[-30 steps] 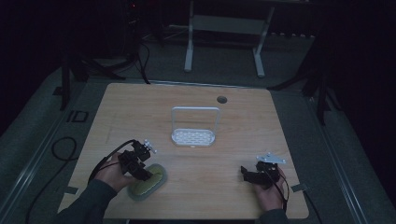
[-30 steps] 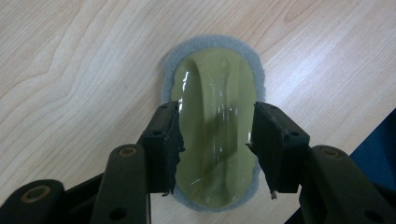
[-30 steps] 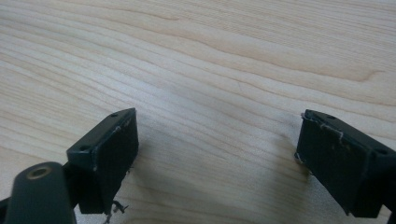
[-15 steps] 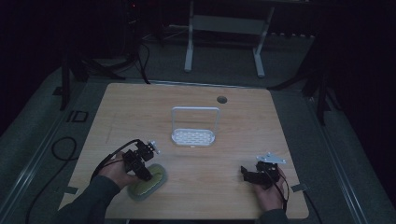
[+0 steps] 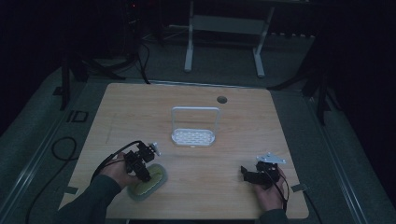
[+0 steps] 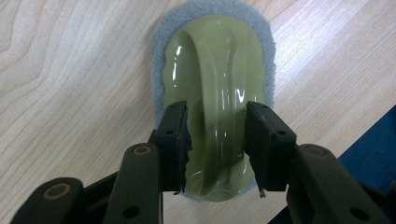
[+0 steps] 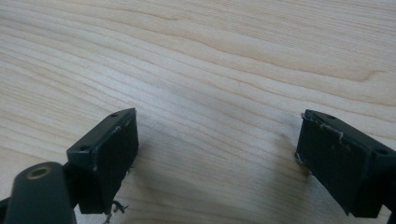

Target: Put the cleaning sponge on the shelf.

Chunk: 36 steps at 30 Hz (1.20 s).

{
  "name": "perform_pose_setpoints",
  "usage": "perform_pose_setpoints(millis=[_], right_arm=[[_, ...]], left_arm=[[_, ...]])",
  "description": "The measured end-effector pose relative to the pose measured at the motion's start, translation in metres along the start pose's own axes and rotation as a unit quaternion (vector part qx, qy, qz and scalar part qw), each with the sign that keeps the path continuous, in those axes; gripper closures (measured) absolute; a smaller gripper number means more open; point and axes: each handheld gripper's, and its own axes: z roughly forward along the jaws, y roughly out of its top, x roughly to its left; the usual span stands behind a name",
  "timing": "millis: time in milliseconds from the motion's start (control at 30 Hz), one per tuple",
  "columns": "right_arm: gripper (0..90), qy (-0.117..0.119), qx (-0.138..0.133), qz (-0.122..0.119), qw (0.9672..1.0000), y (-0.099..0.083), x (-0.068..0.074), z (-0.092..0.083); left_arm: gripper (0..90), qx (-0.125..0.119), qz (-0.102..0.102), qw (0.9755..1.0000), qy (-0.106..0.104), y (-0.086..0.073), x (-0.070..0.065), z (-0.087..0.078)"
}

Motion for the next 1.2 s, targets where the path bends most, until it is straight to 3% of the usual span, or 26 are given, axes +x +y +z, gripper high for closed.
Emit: perform_pose_setpoints(millis=[300,1033,1200], right_arm=[[12.4,0.000,0.000,0.000,1.0000,0.000,0.000,0.000],[12.4,0.000,0.000,0.000,1.0000,0.000,0.000,0.000],[12.4,0.000,0.000,0.000,1.0000,0.000,0.000,0.000]], left_arm=[[71.1,0.011,0.016,0.9998,-0.001,0.004,-0.002,0.003],[71.8,-0.018,0.064,0.9977,0.012,0.024,-0.001,-0.016],[71.8,-0.028,0.067,0.9973,0.012,0.032,0.000,-0.018]])
